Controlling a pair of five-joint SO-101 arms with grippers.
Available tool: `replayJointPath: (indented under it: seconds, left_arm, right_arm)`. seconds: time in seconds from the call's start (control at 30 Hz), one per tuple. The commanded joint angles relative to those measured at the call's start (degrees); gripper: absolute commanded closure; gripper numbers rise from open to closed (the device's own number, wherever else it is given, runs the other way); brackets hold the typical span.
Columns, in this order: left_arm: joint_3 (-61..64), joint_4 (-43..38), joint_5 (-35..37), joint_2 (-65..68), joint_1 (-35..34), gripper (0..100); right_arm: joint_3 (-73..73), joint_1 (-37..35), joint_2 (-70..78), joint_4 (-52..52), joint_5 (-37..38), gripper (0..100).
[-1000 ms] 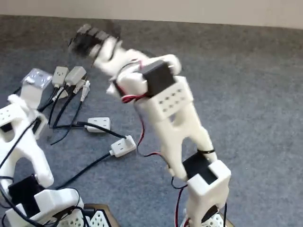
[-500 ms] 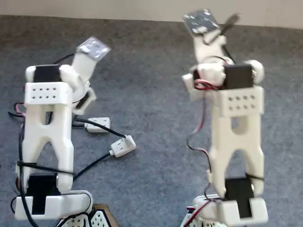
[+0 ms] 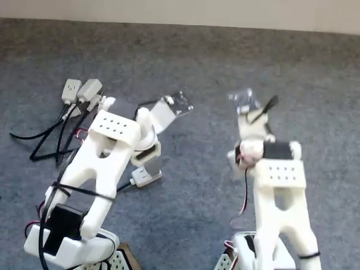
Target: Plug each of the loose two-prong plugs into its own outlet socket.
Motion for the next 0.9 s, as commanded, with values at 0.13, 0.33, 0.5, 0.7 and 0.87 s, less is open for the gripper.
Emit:
replayJointPath:
  seconds: [0.13, 0.33, 0.5, 0.7, 0.87]
  left_arm:
    - [13.8, -13.1, 0.2, -0.1, -0.4, 70]
    - [20.5, -21.2, 0.2, 0.0, -0.5, 70]
    - [24.1, -28.4, 0.4, 0.0, -1.5, 72]
    - [22.5, -25.8, 0.1, -0.7, -1.8, 99]
    - [9.2, -11.7, -3.3, -0.7, -8.8, 100]
  right_arm:
    - [14.7, 0.1, -12.7, -5.8, 0.4, 65.6]
    - [16.7, 0.0, -13.1, -6.1, 0.2, 65.6]
    - [17.2, -1.4, -13.1, -5.9, -3.5, 65.6]
    - [21.5, -5.9, -13.5, -8.8, -5.7, 65.6]
    - [24.3, -6.2, -13.4, -10.9, -5.6, 65.6]
